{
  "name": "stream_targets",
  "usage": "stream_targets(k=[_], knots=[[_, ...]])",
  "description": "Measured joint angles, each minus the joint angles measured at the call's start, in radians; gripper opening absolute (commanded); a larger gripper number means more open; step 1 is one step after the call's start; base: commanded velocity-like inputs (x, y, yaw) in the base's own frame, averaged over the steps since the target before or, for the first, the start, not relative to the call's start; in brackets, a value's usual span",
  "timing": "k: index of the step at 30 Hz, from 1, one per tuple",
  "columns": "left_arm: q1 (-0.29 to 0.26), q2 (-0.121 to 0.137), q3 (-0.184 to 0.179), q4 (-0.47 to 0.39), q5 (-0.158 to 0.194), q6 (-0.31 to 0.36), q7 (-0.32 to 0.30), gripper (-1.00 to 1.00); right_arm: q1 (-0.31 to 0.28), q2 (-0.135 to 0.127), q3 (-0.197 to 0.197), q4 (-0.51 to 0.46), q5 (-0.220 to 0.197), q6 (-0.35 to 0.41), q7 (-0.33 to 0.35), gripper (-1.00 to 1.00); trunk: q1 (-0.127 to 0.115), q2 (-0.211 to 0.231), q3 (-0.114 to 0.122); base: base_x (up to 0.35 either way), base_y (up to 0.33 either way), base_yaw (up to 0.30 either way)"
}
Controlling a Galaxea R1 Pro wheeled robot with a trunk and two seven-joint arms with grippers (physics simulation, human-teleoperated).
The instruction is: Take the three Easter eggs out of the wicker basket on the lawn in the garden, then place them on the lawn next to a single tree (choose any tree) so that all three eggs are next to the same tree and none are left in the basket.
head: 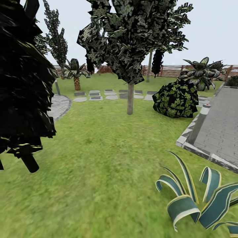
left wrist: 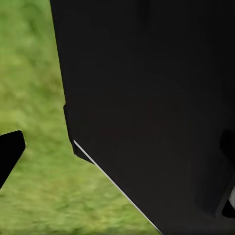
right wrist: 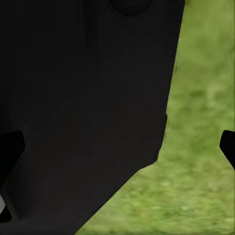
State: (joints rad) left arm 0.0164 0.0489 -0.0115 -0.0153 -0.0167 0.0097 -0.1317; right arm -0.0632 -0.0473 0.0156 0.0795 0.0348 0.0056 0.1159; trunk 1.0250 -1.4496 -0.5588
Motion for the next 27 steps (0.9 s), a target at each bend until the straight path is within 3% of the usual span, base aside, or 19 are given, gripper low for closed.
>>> stream_targets(k=[15,27], knots=[[0.000,0.000,0.000,0.000,-0.001,0.000,0.000,1.00,0.000,0.000,0.000,0.000,0.000,-0.001,0.004,1.00,0.000,0.000,0.000,0.025,0.330,0.000],[0.000,0.000,0.001,0.000,0.000,-0.001,0.000,1.00,0.000,0.000,0.000,0.000,0.000,-0.001,0.004,1.00,0.000,0.000,0.000,0.093,0.033,0.000]])
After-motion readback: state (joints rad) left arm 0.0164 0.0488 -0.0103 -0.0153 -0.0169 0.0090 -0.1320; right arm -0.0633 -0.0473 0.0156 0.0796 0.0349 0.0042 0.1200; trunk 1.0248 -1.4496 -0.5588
